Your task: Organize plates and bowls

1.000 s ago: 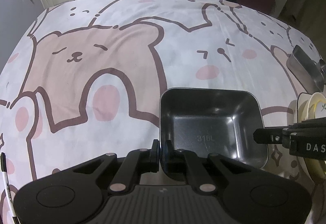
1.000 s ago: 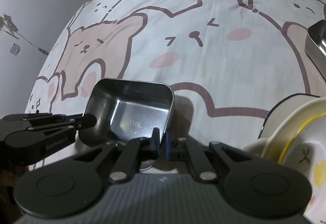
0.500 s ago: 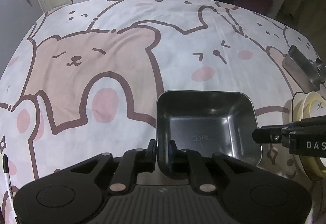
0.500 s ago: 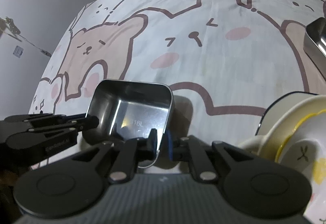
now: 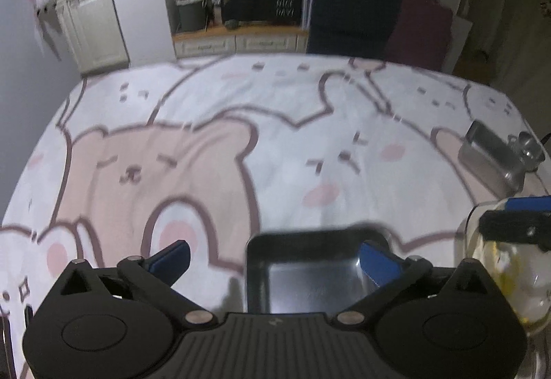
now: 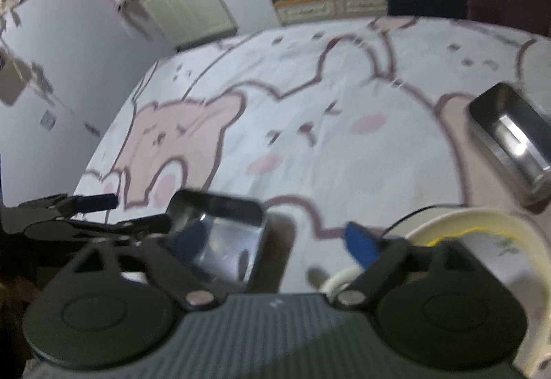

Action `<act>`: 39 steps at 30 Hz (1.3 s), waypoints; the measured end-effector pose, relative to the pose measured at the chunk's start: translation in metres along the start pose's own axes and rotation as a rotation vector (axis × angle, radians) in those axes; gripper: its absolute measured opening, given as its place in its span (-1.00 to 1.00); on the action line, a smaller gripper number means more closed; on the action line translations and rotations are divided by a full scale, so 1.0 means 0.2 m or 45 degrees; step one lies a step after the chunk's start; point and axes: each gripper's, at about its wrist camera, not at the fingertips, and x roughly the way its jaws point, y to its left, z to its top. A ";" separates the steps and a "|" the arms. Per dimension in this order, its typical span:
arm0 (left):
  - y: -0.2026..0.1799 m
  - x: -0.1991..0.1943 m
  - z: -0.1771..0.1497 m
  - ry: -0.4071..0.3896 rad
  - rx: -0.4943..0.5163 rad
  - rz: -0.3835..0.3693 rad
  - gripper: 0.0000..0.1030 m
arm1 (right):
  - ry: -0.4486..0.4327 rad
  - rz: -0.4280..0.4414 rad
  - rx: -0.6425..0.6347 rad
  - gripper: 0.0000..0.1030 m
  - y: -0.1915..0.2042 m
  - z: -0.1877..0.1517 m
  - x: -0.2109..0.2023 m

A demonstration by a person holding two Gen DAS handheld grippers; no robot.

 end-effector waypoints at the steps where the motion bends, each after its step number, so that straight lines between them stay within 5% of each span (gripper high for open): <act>1: -0.02 0.00 0.02 -0.018 0.004 -0.002 1.00 | -0.036 -0.013 0.006 0.99 -0.03 0.01 -0.04; 14: -0.54 0.14 0.34 -0.157 0.097 -0.194 1.00 | -0.296 -0.254 0.329 0.99 -0.61 0.09 -0.34; 24: -0.95 0.35 0.47 -0.159 0.163 -0.272 1.00 | -0.250 -0.388 0.714 0.99 -1.03 0.05 -0.30; 31: -1.14 0.51 0.50 -0.131 0.192 -0.287 1.00 | -0.180 -0.339 0.848 0.53 -1.17 0.02 -0.19; 39: -1.27 0.69 0.50 -0.082 0.203 -0.238 1.00 | -0.123 -0.342 0.766 0.05 -1.25 0.02 -0.10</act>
